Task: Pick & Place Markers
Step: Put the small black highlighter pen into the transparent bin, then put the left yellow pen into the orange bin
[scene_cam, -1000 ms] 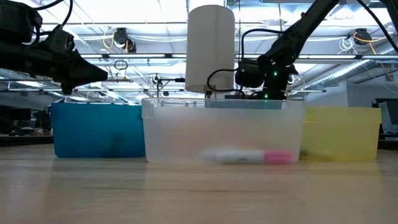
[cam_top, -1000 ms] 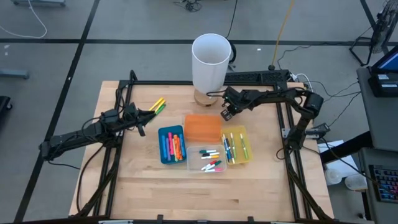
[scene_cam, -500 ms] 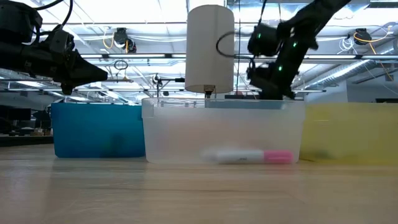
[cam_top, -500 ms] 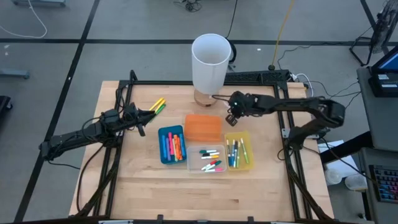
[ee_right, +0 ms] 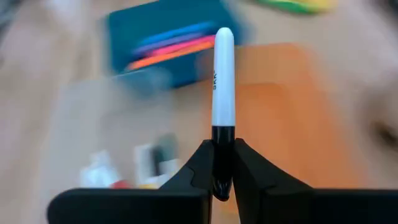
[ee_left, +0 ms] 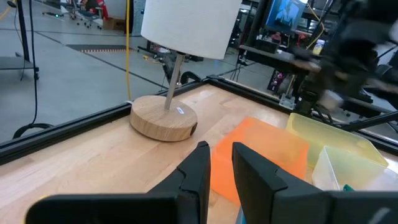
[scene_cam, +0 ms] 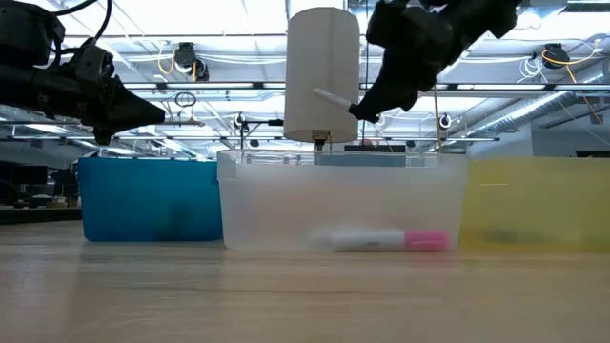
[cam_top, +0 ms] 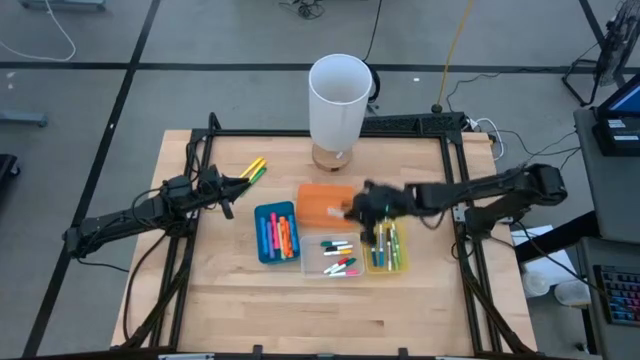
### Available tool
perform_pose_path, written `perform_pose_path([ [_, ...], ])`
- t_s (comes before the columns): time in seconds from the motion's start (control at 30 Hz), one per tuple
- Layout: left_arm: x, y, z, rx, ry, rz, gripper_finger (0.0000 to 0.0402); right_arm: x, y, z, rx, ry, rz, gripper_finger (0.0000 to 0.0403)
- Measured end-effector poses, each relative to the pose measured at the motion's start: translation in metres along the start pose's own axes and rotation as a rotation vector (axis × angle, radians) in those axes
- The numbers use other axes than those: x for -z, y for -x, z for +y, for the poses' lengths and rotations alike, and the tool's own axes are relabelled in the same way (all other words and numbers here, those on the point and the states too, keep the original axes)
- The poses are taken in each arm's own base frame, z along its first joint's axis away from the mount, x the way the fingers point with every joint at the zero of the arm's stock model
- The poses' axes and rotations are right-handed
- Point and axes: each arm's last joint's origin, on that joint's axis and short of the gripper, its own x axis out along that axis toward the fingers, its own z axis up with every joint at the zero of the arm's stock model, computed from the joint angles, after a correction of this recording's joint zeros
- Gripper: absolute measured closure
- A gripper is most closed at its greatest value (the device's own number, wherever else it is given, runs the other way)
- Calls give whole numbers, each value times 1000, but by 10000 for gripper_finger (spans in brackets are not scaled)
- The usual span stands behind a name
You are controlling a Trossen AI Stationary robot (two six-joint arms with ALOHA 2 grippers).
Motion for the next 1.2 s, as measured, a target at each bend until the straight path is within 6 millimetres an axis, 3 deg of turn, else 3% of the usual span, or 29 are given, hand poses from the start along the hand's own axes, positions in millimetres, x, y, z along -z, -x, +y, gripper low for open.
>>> perform_pose_path([
  [0.2,0,0,0,0,0,0,330,11,-17,55,-160,89,73,382],
  [0.37,0,0,0,0,0,0,330,26,-32,79,-203,143,145,379],
  [0.63,0,0,0,0,0,-1,330,32,-36,82,-199,145,173,261],
  [0.83,0,0,0,0,0,0,330,22,-5,72,-176,189,137,210],
  [1.03,0,0,0,0,0,0,330,22,43,58,-186,241,-20,212],
  [1.2,0,0,0,0,0,-2,330,37,77,39,-85,265,-254,226],
])
